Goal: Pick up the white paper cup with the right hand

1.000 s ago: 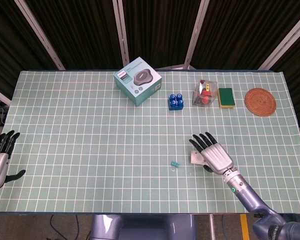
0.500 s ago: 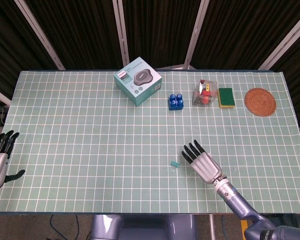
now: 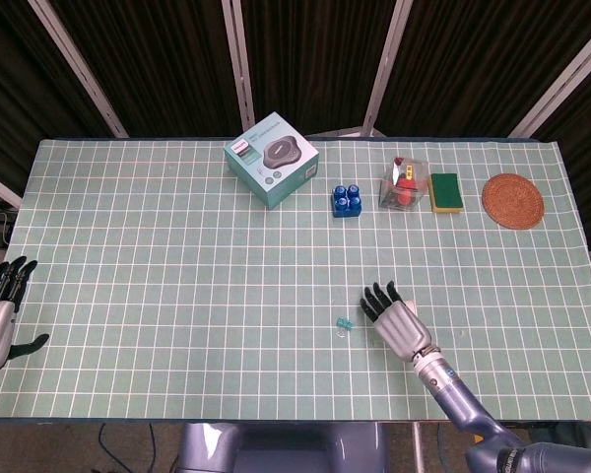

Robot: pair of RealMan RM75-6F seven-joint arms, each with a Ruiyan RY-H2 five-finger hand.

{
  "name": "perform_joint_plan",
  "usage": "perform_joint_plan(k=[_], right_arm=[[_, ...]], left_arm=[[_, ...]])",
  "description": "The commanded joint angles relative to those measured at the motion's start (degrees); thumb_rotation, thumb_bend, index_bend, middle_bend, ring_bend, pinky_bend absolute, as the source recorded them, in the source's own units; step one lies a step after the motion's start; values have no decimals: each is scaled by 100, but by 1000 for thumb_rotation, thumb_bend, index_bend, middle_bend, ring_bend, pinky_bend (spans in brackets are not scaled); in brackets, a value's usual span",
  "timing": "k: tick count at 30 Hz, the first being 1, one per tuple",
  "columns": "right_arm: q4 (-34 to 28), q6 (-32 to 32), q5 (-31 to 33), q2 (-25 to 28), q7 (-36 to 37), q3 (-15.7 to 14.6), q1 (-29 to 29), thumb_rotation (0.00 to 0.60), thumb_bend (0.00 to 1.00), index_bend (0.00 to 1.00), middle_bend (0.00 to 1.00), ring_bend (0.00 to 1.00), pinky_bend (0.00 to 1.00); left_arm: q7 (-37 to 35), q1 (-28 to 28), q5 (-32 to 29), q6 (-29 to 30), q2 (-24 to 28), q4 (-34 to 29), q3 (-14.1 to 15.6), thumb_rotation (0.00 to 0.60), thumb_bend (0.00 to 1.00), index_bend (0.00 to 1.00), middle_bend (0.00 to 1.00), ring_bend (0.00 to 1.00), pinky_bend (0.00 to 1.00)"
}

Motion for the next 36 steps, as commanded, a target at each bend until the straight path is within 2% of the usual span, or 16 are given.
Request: perform_joint_plan(k=[1, 3, 7, 12, 21, 31, 36], right_arm=[[52, 97, 182, -71, -404, -21, 61, 600, 133, 0, 13, 0, 238], [49, 153, 265, -106, -511, -28, 69, 600, 137, 0, 70, 0, 291], [105, 173, 167, -116, -458, -102, 125, 600, 146, 2, 203, 65, 402], [258, 203, -89, -126, -269, -202, 177, 600, 153, 39, 281, 128, 430], [445, 252, -423, -89, 255, -291, 216, 600, 157, 122, 313, 149, 435], [598, 377, -765, -37, 855, -338, 195, 600, 156, 138, 328, 156, 447], [490, 602, -908, 42, 1433, -221, 138, 600, 157, 153, 331, 156, 448]], left_arm=[[-7, 1, 0, 5, 4, 0, -3, 600, 0, 0, 0, 0, 0], [-20, 3, -3, 8, 8, 3, -5, 600, 0, 0, 0, 0, 0], [-18, 0, 6, 3, 7, 5, 1, 600, 0, 0, 0, 0, 0], [-9, 1, 9, 11, 0, 3, 3, 600, 0, 0, 0, 0, 0], [10, -5, 0, 2, -13, 11, 7, 600, 0, 0, 0, 0, 0], [20, -3, 6, 6, -18, 5, 15, 600, 0, 0, 0, 0, 0], [7, -5, 7, 3, -12, -3, 14, 600, 0, 0, 0, 0, 0]])
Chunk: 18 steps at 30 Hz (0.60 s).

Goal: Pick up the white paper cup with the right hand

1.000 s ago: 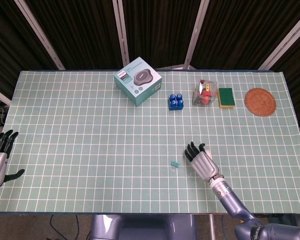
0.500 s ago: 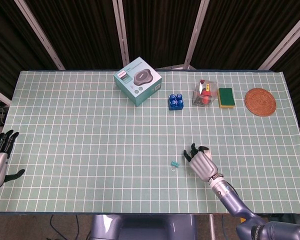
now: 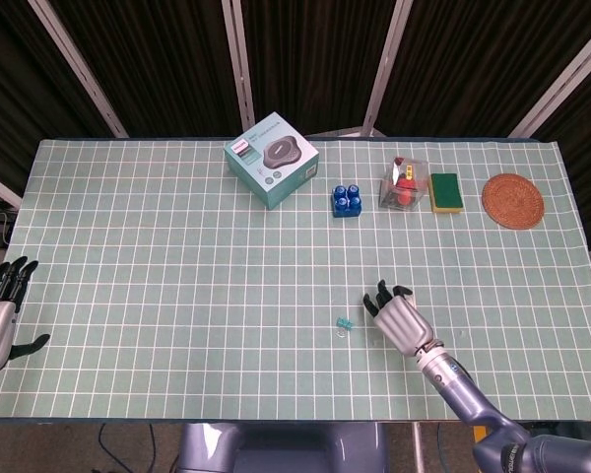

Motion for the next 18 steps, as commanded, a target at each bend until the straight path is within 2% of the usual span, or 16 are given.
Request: perform_joint_plan(k=[1, 6, 11, 18], right_arm=[[-128, 203, -112, 94, 506, 119, -56, 600, 157, 157, 334, 156, 448], [-432, 362, -159, 291, 1768, 310, -142, 600, 157, 162, 338, 157, 448], [-684, 353, -320, 420, 3956, 471, -186, 600, 156, 164, 338, 154, 447], [-247, 298, -817, 223, 6140, 471, -80, 600, 155, 165, 338, 152, 442]], left_arm=[[-7, 2, 3, 3, 6, -5, 0, 600, 0, 0, 0, 0, 0], [-41, 11, 39, 15, 28, -34, 12, 600, 0, 0, 0, 0, 0], [-80, 20, 90, 20, 57, -73, 33, 600, 0, 0, 0, 0, 0], [-72, 39, 150, 64, 70, -101, 51, 600, 0, 0, 0, 0, 0]])
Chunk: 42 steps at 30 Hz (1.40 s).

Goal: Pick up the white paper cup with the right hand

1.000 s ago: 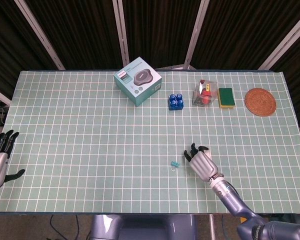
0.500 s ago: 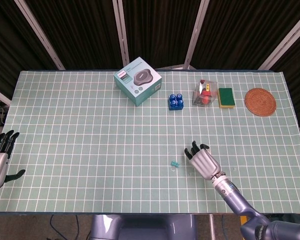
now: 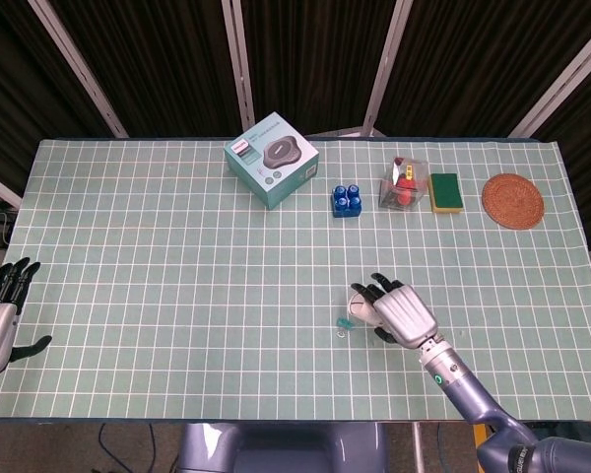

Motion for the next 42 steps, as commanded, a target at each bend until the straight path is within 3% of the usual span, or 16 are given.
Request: perform_joint_plan(k=[1, 8, 22, 42], right_arm=[[333, 20, -478, -164, 1760, 83, 64, 600, 154, 165, 338, 151, 438], [746, 0, -591, -592, 2418, 141, 177, 600, 153, 168, 338, 148, 400], [1458, -128, -658, -1436, 2158, 249, 438, 600, 153, 171, 338, 144, 335], [1831, -34, -766, -1376, 2439, -51, 295, 600, 147, 176, 338, 143, 304]], left_arm=[[-6, 4, 2, 4, 6, -3, 1, 600, 0, 0, 0, 0, 0], [-32, -13, -45, -43, 13, 15, -12, 600, 0, 0, 0, 0, 0], [-59, -18, -80, -60, 20, 29, -24, 600, 0, 0, 0, 0, 0], [-48, -12, -42, -47, 17, 16, -10, 600, 0, 0, 0, 0, 0]])
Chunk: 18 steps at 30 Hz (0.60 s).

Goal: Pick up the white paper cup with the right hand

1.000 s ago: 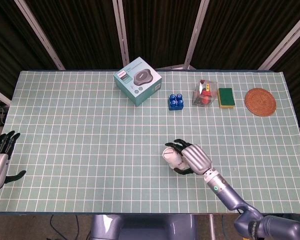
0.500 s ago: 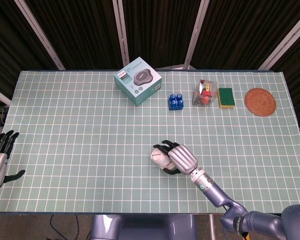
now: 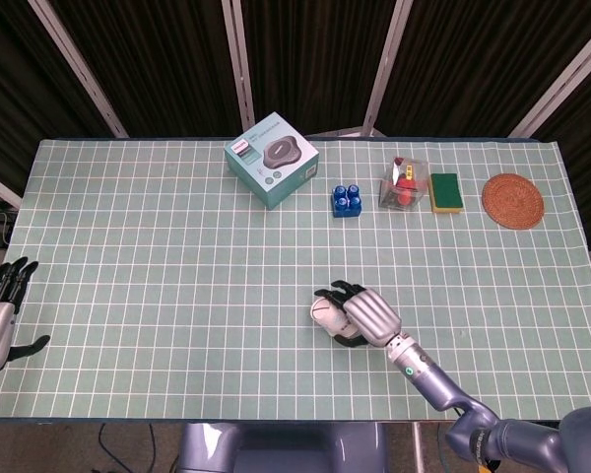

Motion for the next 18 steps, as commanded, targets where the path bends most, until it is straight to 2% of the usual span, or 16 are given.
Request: perform_joint_plan(k=[1, 7, 18], right_arm=[[36, 19, -13, -14, 11, -15, -13, 600, 146, 176, 338, 142, 297], [168, 15, -4, -67, 33, -26, -24, 600, 144, 176, 326, 118, 269], [128, 20, -92, 146, 71, -208, -107, 600, 128, 176, 171, 7, 152]], left_arm=[[13, 3, 4, 6, -6, -8, 4, 600, 0, 0, 0, 0, 0], [23, 2, -9, 8, -9, -7, -3, 600, 0, 0, 0, 0, 0], [12, -2, -15, -1, 1, -8, -5, 600, 0, 0, 0, 0, 0]])
